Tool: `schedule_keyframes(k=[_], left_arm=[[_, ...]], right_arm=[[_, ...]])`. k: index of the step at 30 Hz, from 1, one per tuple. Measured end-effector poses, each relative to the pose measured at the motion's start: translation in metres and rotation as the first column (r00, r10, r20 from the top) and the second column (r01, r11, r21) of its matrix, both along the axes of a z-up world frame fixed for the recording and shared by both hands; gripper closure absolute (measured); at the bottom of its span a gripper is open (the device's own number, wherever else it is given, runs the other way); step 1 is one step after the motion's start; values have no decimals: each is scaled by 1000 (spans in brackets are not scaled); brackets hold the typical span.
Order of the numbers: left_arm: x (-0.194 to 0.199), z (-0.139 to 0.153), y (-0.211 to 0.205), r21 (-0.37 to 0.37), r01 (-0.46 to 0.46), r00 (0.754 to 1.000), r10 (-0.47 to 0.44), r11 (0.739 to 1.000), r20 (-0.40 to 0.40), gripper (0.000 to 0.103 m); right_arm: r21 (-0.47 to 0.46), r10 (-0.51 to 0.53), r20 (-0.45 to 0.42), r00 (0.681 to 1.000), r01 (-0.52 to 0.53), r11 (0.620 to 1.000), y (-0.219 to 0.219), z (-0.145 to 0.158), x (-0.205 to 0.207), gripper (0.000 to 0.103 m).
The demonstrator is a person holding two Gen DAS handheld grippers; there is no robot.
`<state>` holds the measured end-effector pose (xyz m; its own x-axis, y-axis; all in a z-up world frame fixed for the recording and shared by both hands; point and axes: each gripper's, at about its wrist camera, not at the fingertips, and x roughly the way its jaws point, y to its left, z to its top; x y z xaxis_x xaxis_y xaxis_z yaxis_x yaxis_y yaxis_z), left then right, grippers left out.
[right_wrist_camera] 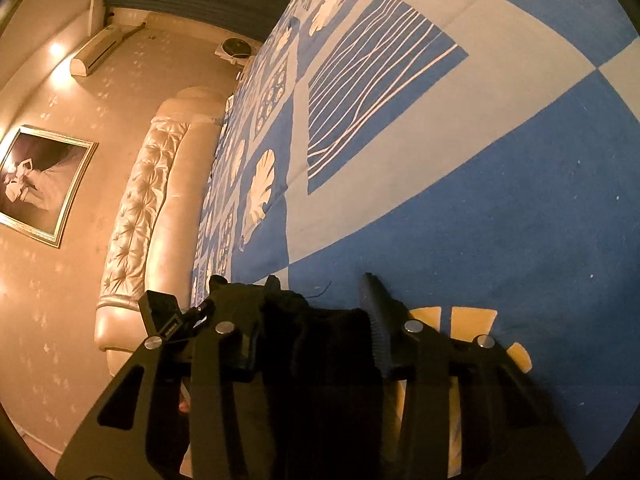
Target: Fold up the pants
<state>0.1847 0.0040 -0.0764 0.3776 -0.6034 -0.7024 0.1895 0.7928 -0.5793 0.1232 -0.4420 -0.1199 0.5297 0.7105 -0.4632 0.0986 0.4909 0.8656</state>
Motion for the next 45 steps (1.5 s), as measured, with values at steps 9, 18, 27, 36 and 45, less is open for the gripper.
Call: schedule_keyframes(k=[9,18,27,36,45], left_arm=[[0,7,-9,77,-10,999,6,997,54,65],[4,11,-7,100,-18,998,11,995,66,67],[9,13,-1,112,-36,997,28,993,70,67],[19,12,14,104,-64,996,58,992,63,67],[3,-1,48,-132,-46,999,44,990,-20,45]], right_arm=[[17,-8,19,1000,8,1000,6,1,2,68],[33,-15,25,1000,15,999,12,-1,10,69],[50,-23,33,999,21,999,21,-2,18,70],[62,-18,31,999,16,998,30,-5,30,70],[44,-4,36,999,3,999,24,9,14,38]])
